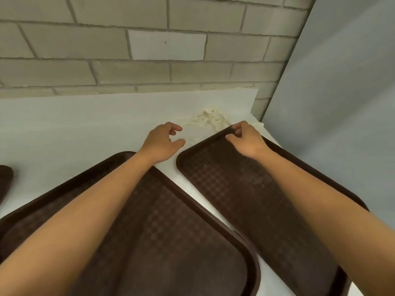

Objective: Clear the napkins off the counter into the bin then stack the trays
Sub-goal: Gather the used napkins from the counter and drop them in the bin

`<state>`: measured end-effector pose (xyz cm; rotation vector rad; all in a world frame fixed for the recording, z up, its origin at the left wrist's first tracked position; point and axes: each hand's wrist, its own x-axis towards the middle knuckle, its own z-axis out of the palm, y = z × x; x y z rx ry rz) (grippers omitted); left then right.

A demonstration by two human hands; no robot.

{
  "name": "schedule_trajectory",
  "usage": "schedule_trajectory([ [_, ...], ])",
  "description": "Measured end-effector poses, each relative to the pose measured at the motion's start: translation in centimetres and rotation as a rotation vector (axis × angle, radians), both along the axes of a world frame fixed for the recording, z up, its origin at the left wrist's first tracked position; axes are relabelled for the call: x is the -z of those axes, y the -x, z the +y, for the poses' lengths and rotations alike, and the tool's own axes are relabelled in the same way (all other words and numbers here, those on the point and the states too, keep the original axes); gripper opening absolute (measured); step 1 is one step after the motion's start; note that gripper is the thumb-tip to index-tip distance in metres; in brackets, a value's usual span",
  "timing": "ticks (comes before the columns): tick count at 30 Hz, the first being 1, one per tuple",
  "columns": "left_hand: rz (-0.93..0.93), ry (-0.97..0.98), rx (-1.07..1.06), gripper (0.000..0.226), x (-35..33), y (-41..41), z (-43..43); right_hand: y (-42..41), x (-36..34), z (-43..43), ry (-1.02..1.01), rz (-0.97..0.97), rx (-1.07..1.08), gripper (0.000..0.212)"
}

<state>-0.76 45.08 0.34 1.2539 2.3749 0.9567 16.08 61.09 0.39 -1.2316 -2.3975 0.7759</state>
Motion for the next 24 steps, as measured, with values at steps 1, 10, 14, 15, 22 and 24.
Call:
schedule_trajectory([
  [1,0.001,0.010,0.011,0.042,0.5,0.4,0.7,0.7,0.4,0.7,-0.004,-0.019,-0.007,0.042],
  [10,0.041,0.105,0.162,0.040,4.1,2.6,6.8,6.1,3.3,5.7,-0.117,-0.118,-0.022,0.055],
  [14,0.055,0.130,0.213,0.041,5.0,3.4,8.7,8.4,4.0,7.4,-0.219,-0.175,0.008,0.061],
  [15,0.068,0.137,0.231,0.041,5.2,3.6,9.0,8.9,4.1,7.9,-0.241,-0.195,0.015,0.062],
  [22,0.160,0.165,0.352,0.028,6.2,4.3,10.0,12.0,5.5,10.5,-0.188,-0.303,-0.019,0.068],
  [24,0.160,0.147,0.348,0.023,6.4,4.5,10.2,12.5,6.0,10.8,-0.190,-0.334,-0.025,0.065],
])
